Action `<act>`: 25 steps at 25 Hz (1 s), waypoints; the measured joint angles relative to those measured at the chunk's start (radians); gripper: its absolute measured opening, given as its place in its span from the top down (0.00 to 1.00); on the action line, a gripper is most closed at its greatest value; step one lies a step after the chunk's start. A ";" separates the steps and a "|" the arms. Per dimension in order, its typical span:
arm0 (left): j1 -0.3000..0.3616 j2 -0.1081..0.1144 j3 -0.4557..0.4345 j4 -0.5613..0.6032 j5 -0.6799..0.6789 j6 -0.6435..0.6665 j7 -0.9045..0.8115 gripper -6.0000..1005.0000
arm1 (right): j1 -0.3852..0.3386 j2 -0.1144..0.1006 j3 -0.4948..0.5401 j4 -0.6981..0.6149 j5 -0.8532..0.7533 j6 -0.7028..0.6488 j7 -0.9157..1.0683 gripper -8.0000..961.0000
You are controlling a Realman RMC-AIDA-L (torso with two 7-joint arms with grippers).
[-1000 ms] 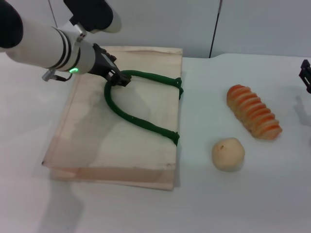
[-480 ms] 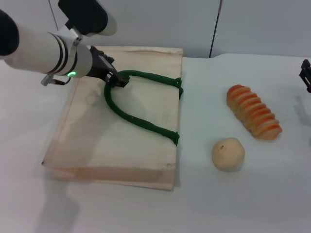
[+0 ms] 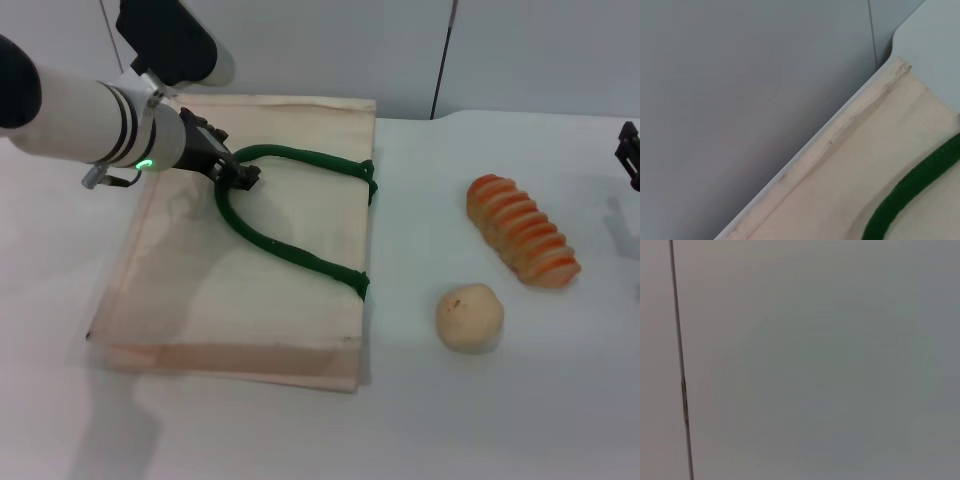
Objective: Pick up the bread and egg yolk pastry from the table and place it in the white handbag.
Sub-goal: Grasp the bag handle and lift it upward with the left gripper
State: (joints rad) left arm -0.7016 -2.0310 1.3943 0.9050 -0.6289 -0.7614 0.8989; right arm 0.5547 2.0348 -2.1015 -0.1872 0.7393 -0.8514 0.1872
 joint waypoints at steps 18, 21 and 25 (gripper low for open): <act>-0.005 0.000 0.000 -0.025 -0.041 0.027 0.026 0.33 | 0.002 0.001 0.000 -0.005 0.000 0.000 0.000 0.27; -0.003 0.000 0.000 -0.025 -0.045 0.028 0.025 0.33 | 0.001 0.001 0.000 -0.006 0.000 0.000 0.000 0.27; -0.003 -0.001 0.000 -0.046 -0.074 0.039 0.025 0.33 | 0.000 0.000 0.000 -0.009 0.000 0.000 0.000 0.27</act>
State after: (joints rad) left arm -0.7043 -2.0321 1.3943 0.8592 -0.7024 -0.7225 0.9239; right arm 0.5545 2.0348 -2.1015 -0.1960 0.7394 -0.8514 0.1872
